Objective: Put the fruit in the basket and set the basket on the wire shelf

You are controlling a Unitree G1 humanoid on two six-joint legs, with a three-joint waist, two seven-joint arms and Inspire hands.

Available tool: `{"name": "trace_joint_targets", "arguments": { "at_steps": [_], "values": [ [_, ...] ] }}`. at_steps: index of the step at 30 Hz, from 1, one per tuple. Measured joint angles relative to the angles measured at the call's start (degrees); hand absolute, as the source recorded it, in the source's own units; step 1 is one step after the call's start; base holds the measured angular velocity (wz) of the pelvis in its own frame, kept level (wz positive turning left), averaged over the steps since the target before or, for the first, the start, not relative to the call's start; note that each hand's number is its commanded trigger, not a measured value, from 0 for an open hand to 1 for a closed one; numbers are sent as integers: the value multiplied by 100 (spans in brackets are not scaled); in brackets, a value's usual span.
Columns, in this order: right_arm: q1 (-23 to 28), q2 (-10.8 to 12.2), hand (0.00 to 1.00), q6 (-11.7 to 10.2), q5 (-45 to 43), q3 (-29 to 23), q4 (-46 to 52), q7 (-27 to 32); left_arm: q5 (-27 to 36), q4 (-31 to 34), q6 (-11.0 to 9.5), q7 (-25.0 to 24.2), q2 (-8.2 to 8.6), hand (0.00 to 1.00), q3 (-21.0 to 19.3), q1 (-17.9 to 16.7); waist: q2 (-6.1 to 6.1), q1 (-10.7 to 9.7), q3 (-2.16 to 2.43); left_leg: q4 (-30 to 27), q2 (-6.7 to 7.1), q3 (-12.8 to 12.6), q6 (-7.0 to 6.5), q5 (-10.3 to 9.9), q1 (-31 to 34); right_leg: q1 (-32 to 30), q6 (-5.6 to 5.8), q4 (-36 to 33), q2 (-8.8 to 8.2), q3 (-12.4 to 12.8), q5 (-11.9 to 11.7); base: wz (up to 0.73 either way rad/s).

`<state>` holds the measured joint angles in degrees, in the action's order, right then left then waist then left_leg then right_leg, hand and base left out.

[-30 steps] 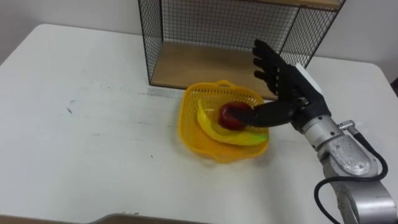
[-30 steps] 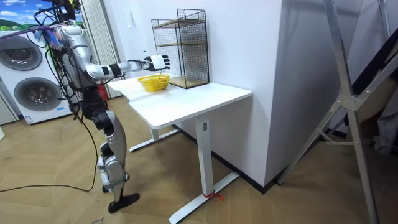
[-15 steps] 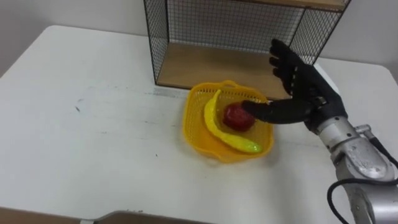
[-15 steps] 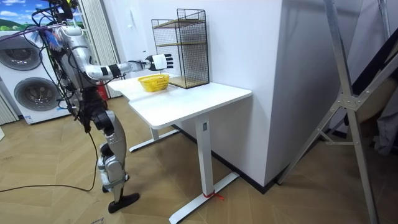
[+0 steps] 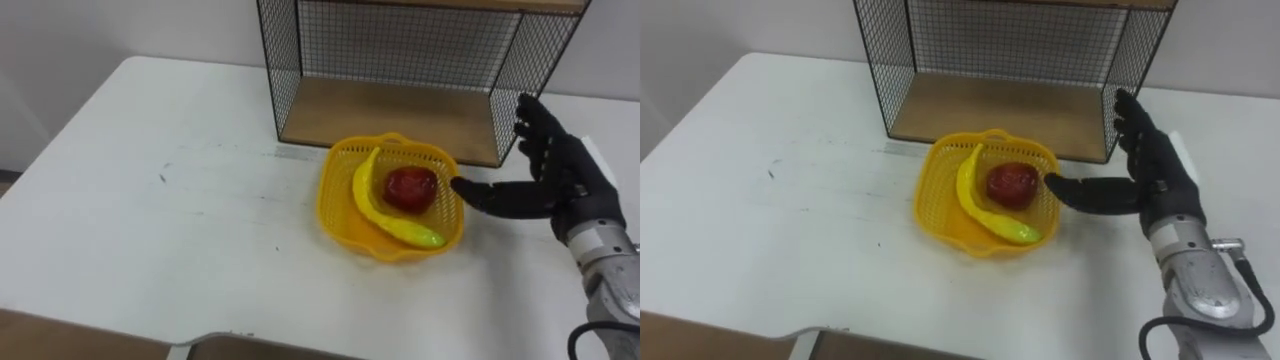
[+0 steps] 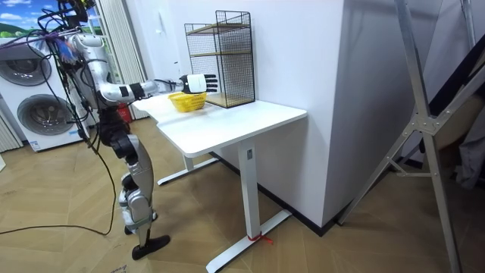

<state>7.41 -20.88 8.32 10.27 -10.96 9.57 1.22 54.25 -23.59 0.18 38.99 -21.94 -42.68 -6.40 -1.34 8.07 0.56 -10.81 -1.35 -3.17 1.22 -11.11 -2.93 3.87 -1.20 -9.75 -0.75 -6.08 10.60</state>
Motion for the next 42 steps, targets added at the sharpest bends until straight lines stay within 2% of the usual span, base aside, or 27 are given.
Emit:
{"name": "trace_joint_targets", "arguments": {
  "at_steps": [1, 3, 6, 8, 13, 15, 17, 19, 21, 24, 26, 28, 30, 32, 34, 36, 37, 40, 42],
  "values": [
    [4, -2, 0, 0, 3, -45, 2, 34, -172, 160, -33, 133, -3, 0, -17, -21, 2, 1, 1, 1, 2, 1, 0, 0, -2, 1, 3, 0, -3, 0, 0, 0],
    [14, -18, 0, 2, 19, -143, 0, 50, -933, 760, -54, 513, -5, 0, -81, -70, 23, 12, 7, 7, 5, 5, -1, -1, -8, 2, 7, 2, -6, -3, 1, 0],
    [12, -68, 0, 2, 10, -155, 0, 49, -1436, 1533, -59, 834, -9, 0, -114, -86, 32, 31, 10, 7, 3, 12, -1, -1, -29, 23, 7, 0, -4, -15, 1, 0],
    [12, -173, 0, 2, 19, -156, 0, 26, -1516, 1903, -65, 899, -58, 0, -132, -86, 22, 44, 4, 7, 4, 31, -1, -1, -27, 28, 6, 0, -6, -29, 1, 2],
    [30, -194, 0, 2, -152, -280, 5, -66, -1510, 2697, -67, 772, -123, 0, -274, -87, 34, 9, -7, -28, 5, 34, -2, -1, 29, 7, 10, 17, -7, -51, 5, 3],
    [28, -194, 0, -1, -238, -279, 5, -81, -1507, 2717, -68, 711, -257, 0, -273, -19, -2, 23, -24, -55, 5, 36, -4, -3, 34, 13, 11, 4, -7, -53, 5, 0],
    [31, -201, 0, -1, -306, -281, 4, -108, -1502, 2858, -68, 691, -286, 0, -268, -16, -28, -23, -40, -83, 4, 37, -19, -13, 48, 12, 12, 1, -7, -56, 4, 2],
    [34, -204, 0, -1, -314, -281, 5, -169, -1510, 3074, -68, 651, -324, 0, -267, 39, -37, -39, -39, -95, 4, 47, -22, -15, 81, -4, 13, -1, -5, -69, 3, 5],
    [35, -204, 0, -1, -287, -290, 5, -327, -1502, 3327, -71, 520, -435, 0, -269, 79, -55, -39, -31, -93, 7, 51, -22, -15, 75, -1, 16, 1, -3, -35, 2, 0],
    [23, -201, 0, -6, -286, -361, 5, -411, -1620, 3660, -95, 302, -444, 0, -220, 259, -97, -60, -47, -93, 15, 50, -23, -15, 73, 6, 23, 2, -7, -39, -2, 0],
    [24, -193, 0, -6, -290, -404, 7, -514, -1777, 3986, -98, 165, -442, 0, -134, 257, -95, -126, -47, -88, 18, 66, -23, -15, 80, 40, 23, 0, -9, -60, -3, 6],
    [-11, -179, 0, -9, -306, -408, 9, -599, -2158, 4295, -101, -1, -436, 0, 41, 257, -95, -191, -47, -88, 19, 98, -23, -14, 87, 49, 23, -2, -11, -105, -3, 9],
    [-44, -155, 0, -11, -301, -384, 0, -716, -2592, 4722, -120, -267, -417, 0, 573, 265, -69, -331, -64, -82, 23, 138, -23, -14, 33, 102, 23, 16, -16, -155, -3, 11],
    [-58, -119, 0, -28, -253, -373, 0, -772, -2994, 4790, -139, -606, -380, 0, 986, 285, -55, -369, -73, -80, 23, 123, -23, -14, -11, 125, 28, 16, -18, -151, 1, -3],
    [-60, -113, 0, -28, -234, -369, 0, -770, -3292, 4787, -136, -881, -351, 0, 1265, 285, -21, -440, -96, -72, 15, 95, -25, -12, -12, 125, 27, 14, -16, -149, 2, -6],
    [-59, -107, 0, -22, -212, -358, 0, -773, -3420, 4777, -94, -1137, -310, 0, 1523, 284, 60, -573, -145, -65, 12, 63, -28, -10, -30, 107, 26, 14, -7, -87, 3, -10],
    [-60, -93, 0, -22, -200, -351, 0, -771, -3492, 4761, -74, -1173, -298, 0, 1612, 285, 80, -610, -148, -60, 13, 64, -28, -10, -30, 107, 26, 19, -8, -87, 4, -6],
    [-64, -18, 0, -18, -173, -180, 0, -767, -3695, 4668, 122, -1456, -193, 0, 2106, 286, 183, -670, -118, -51, 16, 8, -29, -10, -59, 105, 32, 4, -11, -3, 2, -13],
    [-65, 37, 0, -18, -213, -16, 2, -765, -3702, 4617, 191, -1671, -20, 0, 2516, 281, 213, -758, -100, -36, 23, 2, -29, -10, -72, 109, 40, -3, -16, 6, -2, -2]
  ]
}}
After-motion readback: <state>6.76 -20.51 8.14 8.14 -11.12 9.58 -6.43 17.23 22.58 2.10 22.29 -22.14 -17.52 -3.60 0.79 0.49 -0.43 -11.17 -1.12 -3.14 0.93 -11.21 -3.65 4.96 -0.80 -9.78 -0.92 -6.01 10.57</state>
